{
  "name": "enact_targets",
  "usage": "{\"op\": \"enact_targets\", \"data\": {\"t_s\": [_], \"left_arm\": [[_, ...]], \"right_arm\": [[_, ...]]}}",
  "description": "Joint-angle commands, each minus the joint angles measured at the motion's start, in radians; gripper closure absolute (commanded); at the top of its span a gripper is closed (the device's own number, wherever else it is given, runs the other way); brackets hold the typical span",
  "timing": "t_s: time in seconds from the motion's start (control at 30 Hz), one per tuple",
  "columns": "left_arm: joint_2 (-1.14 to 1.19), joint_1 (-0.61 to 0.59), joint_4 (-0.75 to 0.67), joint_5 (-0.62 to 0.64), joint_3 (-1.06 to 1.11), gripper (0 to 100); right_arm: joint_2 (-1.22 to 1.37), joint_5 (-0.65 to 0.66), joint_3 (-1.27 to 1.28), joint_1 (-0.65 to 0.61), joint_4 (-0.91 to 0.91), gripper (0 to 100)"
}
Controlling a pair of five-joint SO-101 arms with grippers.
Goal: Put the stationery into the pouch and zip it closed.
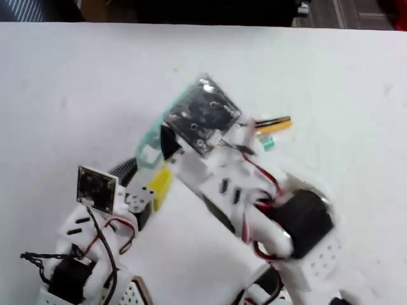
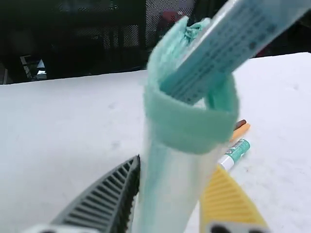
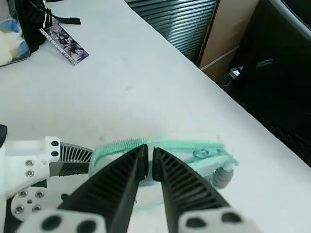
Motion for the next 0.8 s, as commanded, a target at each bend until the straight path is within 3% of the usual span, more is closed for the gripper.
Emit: {"op": "enact_targets", "data": {"t_s": [0.0, 0.5, 0.77], "left_arm": [[-0.002, 0.015, -0.023, 0.008, 0.0, 80], [-0.002, 0.015, -0.023, 0.008, 0.0, 80], [-0.002, 0.019, -0.038, 0.008, 0.021, 80]], "right_arm": [[0.081, -0.002, 0.064, -0.036, -0.085, 98.2], [0.196, -0.003, -0.064, -0.022, -0.113, 98.1], [0.035, -0.003, -0.146, 0.228, -0.042, 98.1]]}}
